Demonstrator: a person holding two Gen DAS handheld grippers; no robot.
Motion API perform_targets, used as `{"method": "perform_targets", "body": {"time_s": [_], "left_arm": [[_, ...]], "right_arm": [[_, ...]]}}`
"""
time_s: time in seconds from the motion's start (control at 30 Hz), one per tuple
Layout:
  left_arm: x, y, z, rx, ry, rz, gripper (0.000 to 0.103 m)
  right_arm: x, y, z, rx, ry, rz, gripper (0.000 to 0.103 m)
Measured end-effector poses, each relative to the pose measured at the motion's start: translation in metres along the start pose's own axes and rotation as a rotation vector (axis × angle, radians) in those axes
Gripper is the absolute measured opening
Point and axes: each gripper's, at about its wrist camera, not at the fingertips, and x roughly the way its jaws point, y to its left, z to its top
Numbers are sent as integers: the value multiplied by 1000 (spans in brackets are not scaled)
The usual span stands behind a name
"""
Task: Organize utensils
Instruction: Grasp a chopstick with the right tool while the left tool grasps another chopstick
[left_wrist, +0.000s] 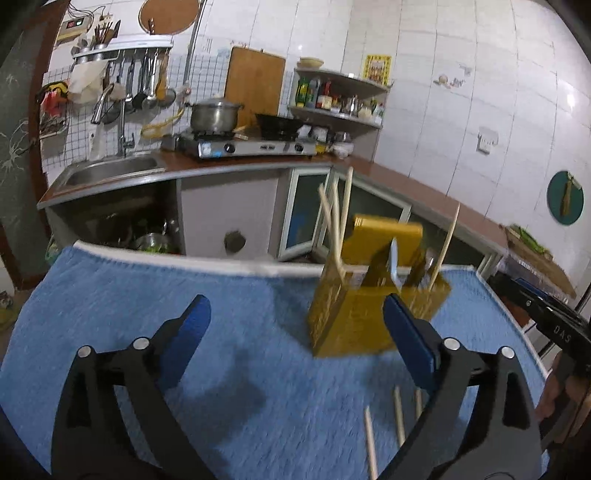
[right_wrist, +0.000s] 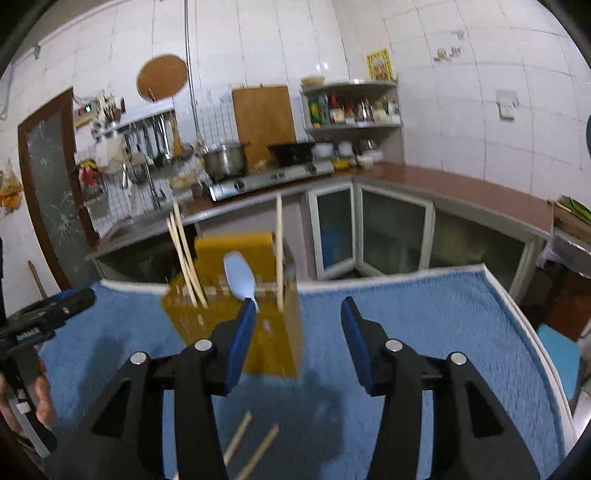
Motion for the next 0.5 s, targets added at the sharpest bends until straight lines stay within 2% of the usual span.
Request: {"method": "perform_targets", "body": {"time_s": [0.23, 0.5], "left_arm": [[11, 4, -50, 19, 146, 26, 97], [31, 10, -93, 34, 246, 67, 98]], "right_arm": [[11, 4, -57, 18, 141, -30, 49], [39, 13, -109, 57, 284, -41, 46]]}}
